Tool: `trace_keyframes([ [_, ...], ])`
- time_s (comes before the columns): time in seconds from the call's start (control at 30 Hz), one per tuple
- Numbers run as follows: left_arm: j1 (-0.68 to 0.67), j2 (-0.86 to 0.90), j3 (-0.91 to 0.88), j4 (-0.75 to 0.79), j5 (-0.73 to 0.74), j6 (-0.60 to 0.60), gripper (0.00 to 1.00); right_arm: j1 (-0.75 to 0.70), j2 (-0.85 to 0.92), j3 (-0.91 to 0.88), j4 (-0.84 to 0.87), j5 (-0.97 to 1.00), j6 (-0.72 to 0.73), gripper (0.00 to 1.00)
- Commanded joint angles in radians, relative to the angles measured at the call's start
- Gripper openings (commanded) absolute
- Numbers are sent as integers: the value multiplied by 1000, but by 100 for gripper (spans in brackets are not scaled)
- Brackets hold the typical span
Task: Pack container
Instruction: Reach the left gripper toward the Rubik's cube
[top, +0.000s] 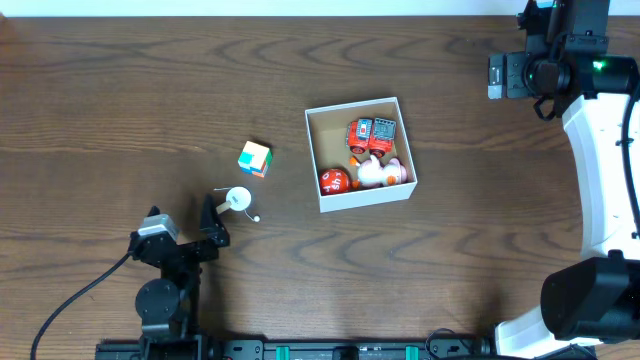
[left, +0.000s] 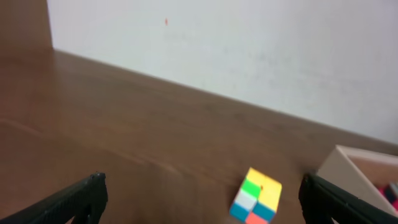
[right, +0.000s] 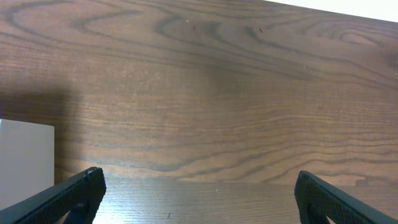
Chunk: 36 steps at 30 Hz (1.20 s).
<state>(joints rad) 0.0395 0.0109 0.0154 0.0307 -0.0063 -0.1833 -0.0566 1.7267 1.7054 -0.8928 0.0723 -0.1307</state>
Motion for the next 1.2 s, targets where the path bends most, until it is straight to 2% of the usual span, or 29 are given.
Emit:
trace_keyframes([
  [0.0,6,-4,-11,75,-31,29,98,-4,0,8,2,6,18,99],
  [0.13,6,37,58,76,57,24,98,-4,0,8,2,6,18,99],
  [0.27,6,210,250,-31,93,25,98,-4,0,8,2,6,18,99],
  [0.57,-5,912,954,-356,112,69,98,-4,0,8,2,6,18,99],
  [0.67,-45,1148,1194,-481,130,144,98,-4,0,8,2,6,18,99],
  [0.77,-106,1353,1394,-618,130,327,98,-4,0,8,2,6,18,99],
  [0.87,-158,1494,1491,-720,129,542,98,-4,0,8,2,6,18,99],
  [0.93,-183,1559,1500,-748,129,626,98,-4,0,8,2,6,18,99],
  [1.17,-210,1699,1498,-779,130,631,98,-4,0,8,2,6,18,99],
])
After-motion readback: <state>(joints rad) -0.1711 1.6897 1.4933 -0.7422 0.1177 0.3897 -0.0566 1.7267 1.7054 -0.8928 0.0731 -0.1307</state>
